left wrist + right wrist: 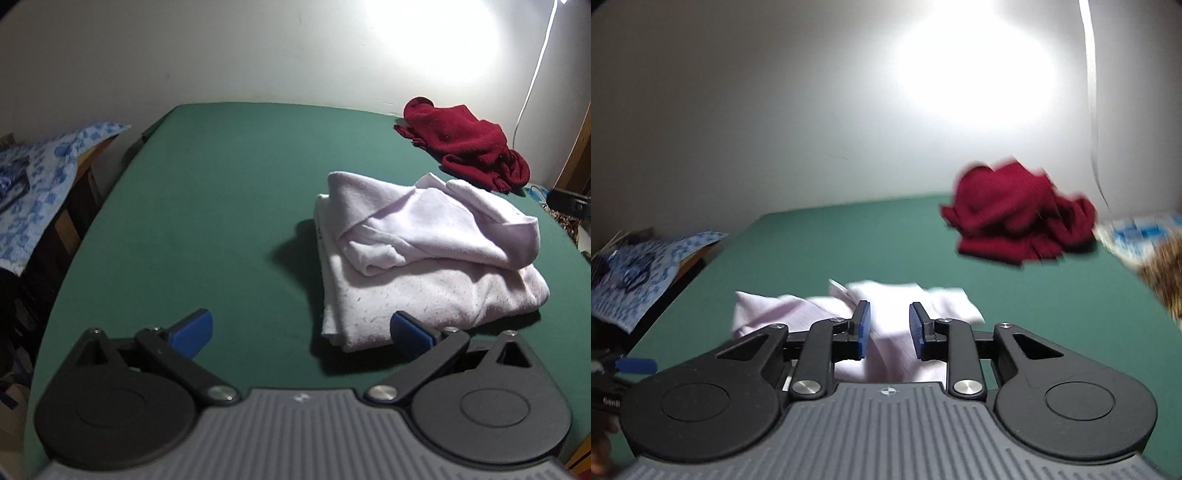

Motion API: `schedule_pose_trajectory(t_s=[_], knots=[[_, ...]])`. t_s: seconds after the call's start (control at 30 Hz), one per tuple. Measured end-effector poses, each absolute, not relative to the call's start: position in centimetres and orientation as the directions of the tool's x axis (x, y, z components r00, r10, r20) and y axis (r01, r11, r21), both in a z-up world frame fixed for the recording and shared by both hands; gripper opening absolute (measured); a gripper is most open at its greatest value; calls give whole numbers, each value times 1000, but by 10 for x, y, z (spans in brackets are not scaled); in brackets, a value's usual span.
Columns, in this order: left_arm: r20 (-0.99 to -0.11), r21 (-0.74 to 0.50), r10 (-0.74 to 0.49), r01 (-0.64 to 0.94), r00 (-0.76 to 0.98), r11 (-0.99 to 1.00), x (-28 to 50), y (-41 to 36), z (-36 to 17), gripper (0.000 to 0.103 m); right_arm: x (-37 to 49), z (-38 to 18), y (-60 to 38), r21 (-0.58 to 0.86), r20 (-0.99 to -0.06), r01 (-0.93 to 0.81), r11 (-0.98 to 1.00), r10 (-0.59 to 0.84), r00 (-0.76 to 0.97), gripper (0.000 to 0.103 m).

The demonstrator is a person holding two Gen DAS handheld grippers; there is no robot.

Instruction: Fold clothes

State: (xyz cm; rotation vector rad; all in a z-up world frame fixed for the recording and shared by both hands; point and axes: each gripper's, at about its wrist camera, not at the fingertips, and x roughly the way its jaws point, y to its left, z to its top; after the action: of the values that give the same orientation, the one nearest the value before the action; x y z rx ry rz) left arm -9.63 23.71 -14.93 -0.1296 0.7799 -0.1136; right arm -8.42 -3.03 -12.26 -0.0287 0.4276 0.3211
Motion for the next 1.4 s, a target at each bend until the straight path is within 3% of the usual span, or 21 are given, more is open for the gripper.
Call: schedule_pose_trajectory(t_s=[0.03, 0.1, 0.33, 0.57, 0.6, 0.63, 0.7, 0.87, 0.93, 1.1, 1.27, 1.37, 1.4], knots=[[-693, -168, -155, 51, 704, 984, -95, 237, -149, 102, -81, -121, -14, -41, -416, -405, 914, 352, 838, 47], [-689, -152, -141, 48, 711, 987, -89, 230, -147, 102, -75, -129, 20, -211, -430, -531, 821, 410, 804, 58], [-675, -16, -47, 49, 736, 999, -83, 220, -148, 102, -46, -173, 93, -594, -489, -678, 434, 475, 732, 41], [-717, 20, 23, -12, 697, 1000, -81, 237, -160, 102, -45, -200, 121, -758, -522, -648, 73, 528, 670, 38], [-723, 14, 25, -21, 691, 1000, -80, 239, -161, 102, -42, -201, 124, -753, -519, -651, 94, 524, 676, 28], [-726, 7, 25, -29, 687, 1000, -78, 240, -161, 102, -38, -200, 125, -739, -512, -660, 138, 523, 682, 14], [-733, -7, 25, -45, 680, 999, -75, 242, -161, 102, -29, -190, 120, -682, -472, -668, 300, 517, 714, 5], [-726, 1, 11, -15, 687, 1000, -71, 233, -159, 102, -16, -153, 76, -294, -440, -702, 649, 560, 702, 5], [-718, 25, 3, 21, 696, 999, -69, 225, -158, 102, -17, -145, 59, -189, -442, -715, 673, 592, 674, 5], [-669, 125, -10, 125, 744, 984, -67, 196, -152, 102, -7, -138, 25, -85, -440, -612, 786, 522, 731, 3], [-530, 291, -48, 235, 846, 928, -75, 164, -138, 102, 9, -144, -13, 266, -457, -512, 817, 575, 679, 3], [-502, 362, -137, 351, 854, 864, -73, 148, -134, 95, 16, -146, -29, 468, -427, -436, 769, 628, 650, 3], [-508, 364, -176, 396, 843, 843, -70, 145, -133, 88, 18, -144, -31, 495, -416, -423, 759, 634, 652, 3]])
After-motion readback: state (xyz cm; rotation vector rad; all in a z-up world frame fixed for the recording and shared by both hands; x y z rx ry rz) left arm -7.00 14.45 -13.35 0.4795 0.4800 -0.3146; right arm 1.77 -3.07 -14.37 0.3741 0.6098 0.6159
